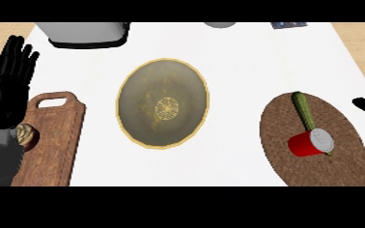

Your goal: Pick the squash from the placemat and place it in the bowl

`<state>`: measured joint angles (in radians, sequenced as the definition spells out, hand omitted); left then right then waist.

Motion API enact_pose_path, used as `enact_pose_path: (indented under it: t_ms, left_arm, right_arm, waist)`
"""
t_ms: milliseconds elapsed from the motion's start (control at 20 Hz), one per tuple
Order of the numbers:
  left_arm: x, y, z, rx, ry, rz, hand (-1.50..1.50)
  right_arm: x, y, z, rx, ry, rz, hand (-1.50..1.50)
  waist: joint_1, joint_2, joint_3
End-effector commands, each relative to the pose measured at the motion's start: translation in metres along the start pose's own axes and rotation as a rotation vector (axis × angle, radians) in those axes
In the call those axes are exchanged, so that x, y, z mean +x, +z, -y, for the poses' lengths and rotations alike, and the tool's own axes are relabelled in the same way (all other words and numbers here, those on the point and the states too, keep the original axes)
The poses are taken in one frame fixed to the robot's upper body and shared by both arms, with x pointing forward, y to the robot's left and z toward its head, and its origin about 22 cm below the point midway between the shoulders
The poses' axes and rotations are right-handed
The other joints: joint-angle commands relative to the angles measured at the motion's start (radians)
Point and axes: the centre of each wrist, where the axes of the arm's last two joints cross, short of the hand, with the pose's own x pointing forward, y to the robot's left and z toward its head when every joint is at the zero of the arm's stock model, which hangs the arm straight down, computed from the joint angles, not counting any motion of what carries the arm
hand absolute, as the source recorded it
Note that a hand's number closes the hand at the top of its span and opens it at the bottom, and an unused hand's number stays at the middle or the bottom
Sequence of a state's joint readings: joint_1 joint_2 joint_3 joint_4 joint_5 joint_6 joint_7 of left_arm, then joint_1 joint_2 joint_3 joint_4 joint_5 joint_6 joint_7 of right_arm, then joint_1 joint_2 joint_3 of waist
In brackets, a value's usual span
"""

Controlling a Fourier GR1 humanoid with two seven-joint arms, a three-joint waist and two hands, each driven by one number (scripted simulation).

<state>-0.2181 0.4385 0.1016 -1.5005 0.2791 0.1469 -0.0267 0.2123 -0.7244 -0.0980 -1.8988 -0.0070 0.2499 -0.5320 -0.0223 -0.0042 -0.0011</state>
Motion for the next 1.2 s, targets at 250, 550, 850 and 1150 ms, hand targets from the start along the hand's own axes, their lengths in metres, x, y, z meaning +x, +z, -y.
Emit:
enact_pose_path:
  t_ms: [250, 550, 850, 1150]
  left_arm:
    - [0.004, -0.004, -0.004, -0.009, -0.001, 0.002, 0.0]
    - [-0.005, 0.009, -0.011, -0.032, 0.004, 0.009, 0.0]
    - [0.013, -0.002, 0.006, -0.023, 0.006, 0.013, 0.0]
    - [-0.008, 0.007, -0.007, -0.015, -0.009, 0.01, 0.0]
  right_arm:
    - [0.042, -0.007, 0.1, 0.342, 0.337, -0.276, -1.5]
    - [0.043, -0.014, 0.111, 0.562, 0.425, -0.37, -1.5]
    - [0.016, -0.013, 0.107, 0.577, 0.423, -0.416, -1.5]
    - [-0.002, -0.012, 0.068, 0.571, 0.405, -0.42, -1.5]
  waist:
    - [0.0, 0.002, -0.001]
    - [0.027, 0.005, 0.001]
    - [0.034, 0.006, 0.002]
    - [0.023, 0.004, 0.001]
